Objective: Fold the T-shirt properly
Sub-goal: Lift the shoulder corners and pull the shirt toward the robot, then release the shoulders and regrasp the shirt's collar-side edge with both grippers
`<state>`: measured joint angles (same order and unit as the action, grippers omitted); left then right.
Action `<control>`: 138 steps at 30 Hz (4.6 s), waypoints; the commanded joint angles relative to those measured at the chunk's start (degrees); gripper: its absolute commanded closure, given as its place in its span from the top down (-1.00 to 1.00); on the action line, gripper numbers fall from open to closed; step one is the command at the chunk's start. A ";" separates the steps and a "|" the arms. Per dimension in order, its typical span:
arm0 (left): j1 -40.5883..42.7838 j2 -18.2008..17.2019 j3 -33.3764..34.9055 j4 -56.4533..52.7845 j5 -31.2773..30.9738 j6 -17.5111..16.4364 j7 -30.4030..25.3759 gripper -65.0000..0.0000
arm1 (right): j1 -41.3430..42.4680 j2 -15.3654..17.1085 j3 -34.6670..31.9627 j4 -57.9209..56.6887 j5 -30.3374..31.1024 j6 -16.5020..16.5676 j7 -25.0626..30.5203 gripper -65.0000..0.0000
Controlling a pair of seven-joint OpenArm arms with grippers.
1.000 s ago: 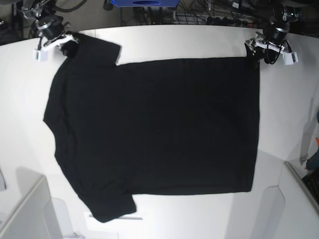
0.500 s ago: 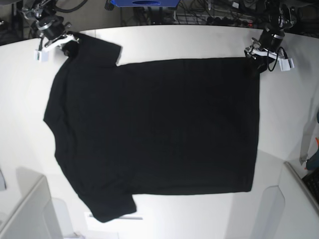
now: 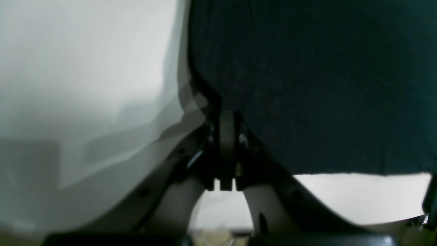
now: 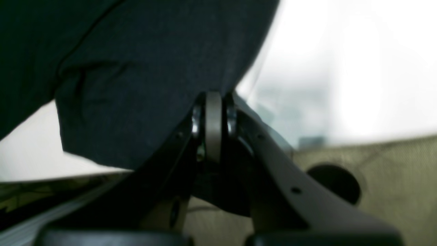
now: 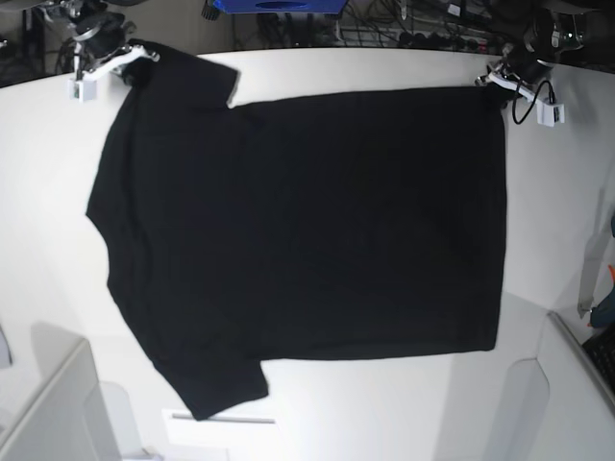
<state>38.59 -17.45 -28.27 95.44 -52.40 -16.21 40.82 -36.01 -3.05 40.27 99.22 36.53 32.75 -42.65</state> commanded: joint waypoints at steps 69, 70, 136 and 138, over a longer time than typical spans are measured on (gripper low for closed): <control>-34.24 -2.46 -1.93 -8.80 -6.63 13.79 16.02 -1.00 | 45.37 9.07 -9.81 -16.54 0.43 -14.60 -11.46 -1.00; -34.68 -2.81 -0.87 -8.89 -6.63 14.14 16.02 -1.00 | 45.72 9.07 -9.81 -16.54 0.43 -14.60 -11.46 -1.00; -28.35 6.60 -7.73 -19.09 5.24 3.06 8.63 0.56 | 30.95 -1.83 2.32 -17.94 -5.11 -18.73 3.40 0.06; -28.43 6.51 -6.41 -19.44 5.24 3.06 8.63 0.47 | 30.95 -1.39 2.32 -18.82 -5.11 -18.73 3.40 0.06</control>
<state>9.39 -11.46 -35.38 77.19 -50.68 -15.29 43.83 -4.67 -4.71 42.65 80.86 33.69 15.84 -36.47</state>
